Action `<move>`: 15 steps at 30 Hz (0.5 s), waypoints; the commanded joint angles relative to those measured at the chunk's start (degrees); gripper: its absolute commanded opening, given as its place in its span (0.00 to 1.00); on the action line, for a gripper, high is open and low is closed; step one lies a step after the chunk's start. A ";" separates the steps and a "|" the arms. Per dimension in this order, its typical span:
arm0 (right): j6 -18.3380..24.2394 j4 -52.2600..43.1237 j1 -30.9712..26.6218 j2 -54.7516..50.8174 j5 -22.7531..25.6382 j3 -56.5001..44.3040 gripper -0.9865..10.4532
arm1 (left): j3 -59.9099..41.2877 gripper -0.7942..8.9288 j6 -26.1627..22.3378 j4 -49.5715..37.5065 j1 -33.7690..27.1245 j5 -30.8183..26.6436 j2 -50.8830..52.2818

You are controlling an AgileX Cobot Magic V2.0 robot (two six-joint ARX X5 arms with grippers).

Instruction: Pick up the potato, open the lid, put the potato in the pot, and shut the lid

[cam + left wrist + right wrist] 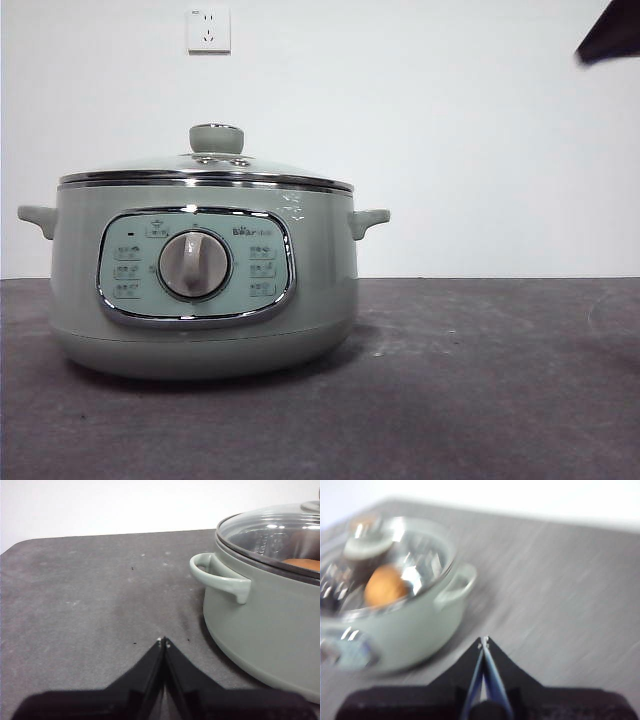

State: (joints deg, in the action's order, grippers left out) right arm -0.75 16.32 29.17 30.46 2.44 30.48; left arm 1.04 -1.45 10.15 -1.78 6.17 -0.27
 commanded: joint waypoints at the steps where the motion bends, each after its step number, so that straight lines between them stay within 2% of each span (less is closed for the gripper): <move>1: 2.38 -0.46 -5.16 -5.25 -2.60 -3.50 0.09 | -0.85 0.08 0.31 -0.20 -0.20 -0.09 0.15; 4: 2.36 -2.93 -14.60 -14.08 -6.91 -10.47 0.09 | -0.85 0.08 0.33 -0.20 -0.20 -0.07 0.15; 6: 2.08 -4.61 -19.26 -20.00 -7.08 -16.09 0.09 | -0.85 0.08 0.31 -0.20 -0.20 -0.07 0.15; 10: 1.27 -7.74 -22.58 -26.27 -7.06 -23.50 0.09 | -0.85 0.08 0.31 -0.20 -0.20 -0.07 0.15; 15: -0.20 -8.39 -23.15 -30.42 -7.56 -29.11 0.09 | -0.85 0.08 0.33 -0.22 -0.20 -0.07 0.15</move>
State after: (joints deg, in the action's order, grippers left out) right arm 0.19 8.93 6.04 0.25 -4.78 2.02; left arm 1.04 -1.45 10.15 -1.78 6.17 -0.27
